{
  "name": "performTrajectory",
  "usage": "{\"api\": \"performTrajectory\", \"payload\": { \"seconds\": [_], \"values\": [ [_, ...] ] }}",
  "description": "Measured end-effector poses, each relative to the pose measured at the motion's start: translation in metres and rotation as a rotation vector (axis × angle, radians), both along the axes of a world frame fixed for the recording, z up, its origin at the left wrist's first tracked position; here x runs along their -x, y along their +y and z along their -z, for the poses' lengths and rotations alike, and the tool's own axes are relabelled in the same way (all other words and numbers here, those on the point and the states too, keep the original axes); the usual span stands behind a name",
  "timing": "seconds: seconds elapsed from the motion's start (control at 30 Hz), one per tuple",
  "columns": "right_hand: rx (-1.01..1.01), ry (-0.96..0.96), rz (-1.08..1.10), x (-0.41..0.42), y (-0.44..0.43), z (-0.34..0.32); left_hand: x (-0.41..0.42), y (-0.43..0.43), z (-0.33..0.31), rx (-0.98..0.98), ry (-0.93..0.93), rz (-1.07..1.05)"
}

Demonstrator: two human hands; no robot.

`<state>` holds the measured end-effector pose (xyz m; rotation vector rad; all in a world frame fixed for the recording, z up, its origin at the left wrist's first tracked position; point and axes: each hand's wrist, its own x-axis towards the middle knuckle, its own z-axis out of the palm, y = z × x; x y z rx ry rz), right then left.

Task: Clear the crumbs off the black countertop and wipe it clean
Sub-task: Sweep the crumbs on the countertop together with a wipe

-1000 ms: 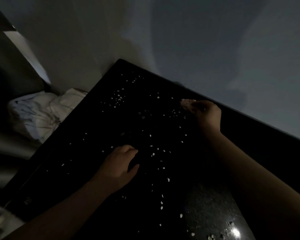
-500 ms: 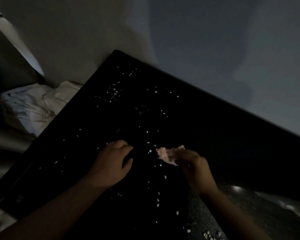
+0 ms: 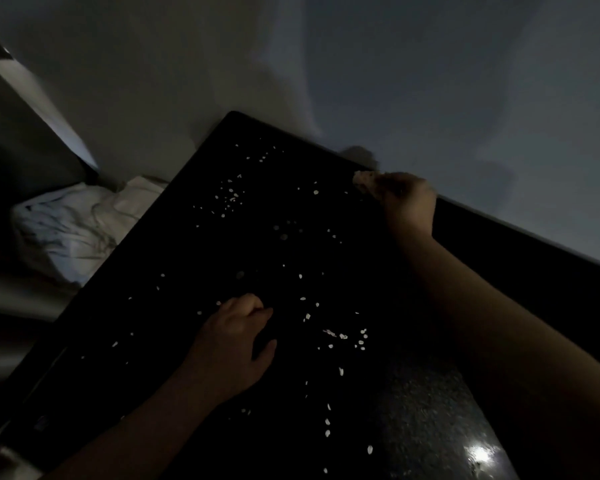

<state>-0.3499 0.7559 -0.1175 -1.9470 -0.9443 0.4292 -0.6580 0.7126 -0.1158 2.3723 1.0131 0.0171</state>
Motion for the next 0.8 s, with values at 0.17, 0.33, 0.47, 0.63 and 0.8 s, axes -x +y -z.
{"api": "performTrajectory", "payload": {
  "seconds": [0.17, 0.33, 0.47, 0.63, 0.8],
  "values": [
    [0.141, -0.094, -0.059, 0.005, 0.029, 0.031, 0.000, 0.002, 0.003, 0.033, -0.010, -0.015],
    [-0.083, 0.005, -0.240, 0.057, -0.011, 0.032, 0.000, 0.004, 0.002, 0.012, -0.048, -0.033],
    [-0.016, -0.091, -0.427, 0.085, -0.073, 0.031, 0.000, 0.004, 0.006, 0.009, 0.014, -0.039],
    [0.033, 0.203, -0.492, 0.096, -0.115, 0.007, 0.003, 0.003, 0.006, 0.001, 0.009, -0.022],
    [-0.026, 0.209, -0.298, 0.068, -0.049, -0.005, 0.000, 0.001, 0.007, 0.008, -0.001, -0.063]
  ]
}}
